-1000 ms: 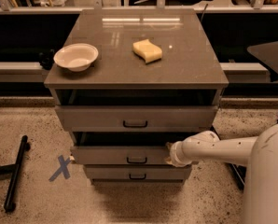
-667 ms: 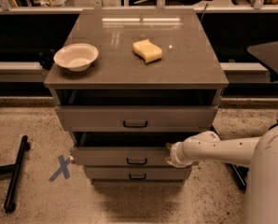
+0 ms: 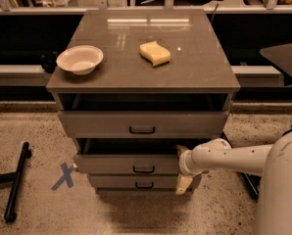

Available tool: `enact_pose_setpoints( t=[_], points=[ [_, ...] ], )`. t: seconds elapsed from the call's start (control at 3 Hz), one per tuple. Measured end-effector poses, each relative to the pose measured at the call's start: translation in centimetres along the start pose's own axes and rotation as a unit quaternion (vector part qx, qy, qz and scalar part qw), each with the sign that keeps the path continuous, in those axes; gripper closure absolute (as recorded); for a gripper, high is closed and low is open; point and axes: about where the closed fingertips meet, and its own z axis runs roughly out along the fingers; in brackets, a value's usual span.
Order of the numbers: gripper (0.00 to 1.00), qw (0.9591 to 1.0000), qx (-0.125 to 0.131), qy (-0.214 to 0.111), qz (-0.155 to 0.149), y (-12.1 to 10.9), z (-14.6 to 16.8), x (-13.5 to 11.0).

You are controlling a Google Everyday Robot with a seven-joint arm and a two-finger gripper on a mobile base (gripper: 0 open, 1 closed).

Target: Open middle drawer

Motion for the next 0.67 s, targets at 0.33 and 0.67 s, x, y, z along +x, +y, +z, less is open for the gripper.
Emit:
enact_pose_setpoints(
  t=[0.33, 0.67],
  points=[
    [0.0, 0.9998, -0.017, -0.011, 0.003, -0.22, 0.45, -0.18],
    [0.0, 0.9982, -0.049, -0.031, 0.013, -1.19, 1.09, -0.25]
  ],
)
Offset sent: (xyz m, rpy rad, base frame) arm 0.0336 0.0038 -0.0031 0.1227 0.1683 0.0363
